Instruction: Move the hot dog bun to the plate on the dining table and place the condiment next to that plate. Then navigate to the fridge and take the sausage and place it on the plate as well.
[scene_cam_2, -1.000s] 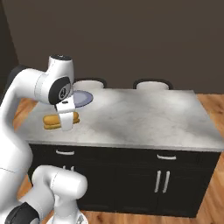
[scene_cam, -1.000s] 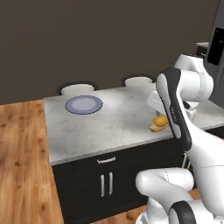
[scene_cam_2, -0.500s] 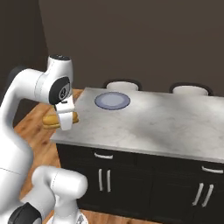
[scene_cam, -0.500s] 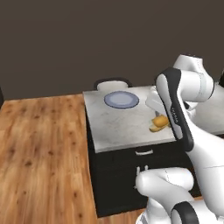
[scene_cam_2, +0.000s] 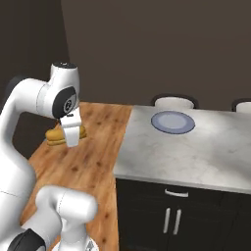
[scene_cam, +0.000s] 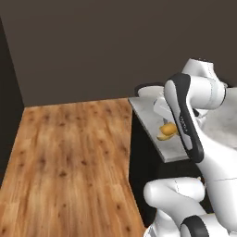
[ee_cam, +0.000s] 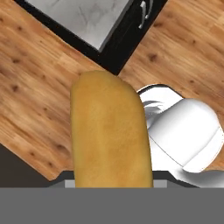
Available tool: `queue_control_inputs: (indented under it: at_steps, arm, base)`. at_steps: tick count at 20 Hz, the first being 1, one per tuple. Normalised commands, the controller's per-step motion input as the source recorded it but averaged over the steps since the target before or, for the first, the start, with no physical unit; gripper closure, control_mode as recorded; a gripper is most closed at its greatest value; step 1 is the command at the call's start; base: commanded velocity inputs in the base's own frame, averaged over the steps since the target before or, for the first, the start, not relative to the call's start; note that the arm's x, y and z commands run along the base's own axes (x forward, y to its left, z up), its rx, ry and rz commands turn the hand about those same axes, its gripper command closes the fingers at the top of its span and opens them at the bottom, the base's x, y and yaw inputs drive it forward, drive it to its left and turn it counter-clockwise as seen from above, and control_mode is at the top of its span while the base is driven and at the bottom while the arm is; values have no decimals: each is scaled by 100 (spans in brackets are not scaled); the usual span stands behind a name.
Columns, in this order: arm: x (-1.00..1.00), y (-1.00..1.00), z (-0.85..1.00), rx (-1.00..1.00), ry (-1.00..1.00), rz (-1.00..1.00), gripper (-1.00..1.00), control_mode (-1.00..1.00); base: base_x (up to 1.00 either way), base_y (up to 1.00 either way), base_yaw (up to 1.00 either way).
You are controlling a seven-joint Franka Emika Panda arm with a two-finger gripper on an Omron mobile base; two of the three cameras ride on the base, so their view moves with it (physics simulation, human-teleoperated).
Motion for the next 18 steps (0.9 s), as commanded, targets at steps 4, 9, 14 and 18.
queue_control_inputs:
  at_steps: [4, 9, 14, 18]
  arm:
    - [0, 0, 0, 0, 0, 0, 100, 100]
    - [0, 0, 0, 0, 0, 0, 100, 100]
    - [0, 0, 0, 0, 0, 0, 100, 100]
    - [0, 0, 0, 0, 0, 0, 100, 100]
  base:
    - [54, 99, -15]
    - [69, 88, -39]
    - [66, 72, -64]
    - [62, 59, -72]
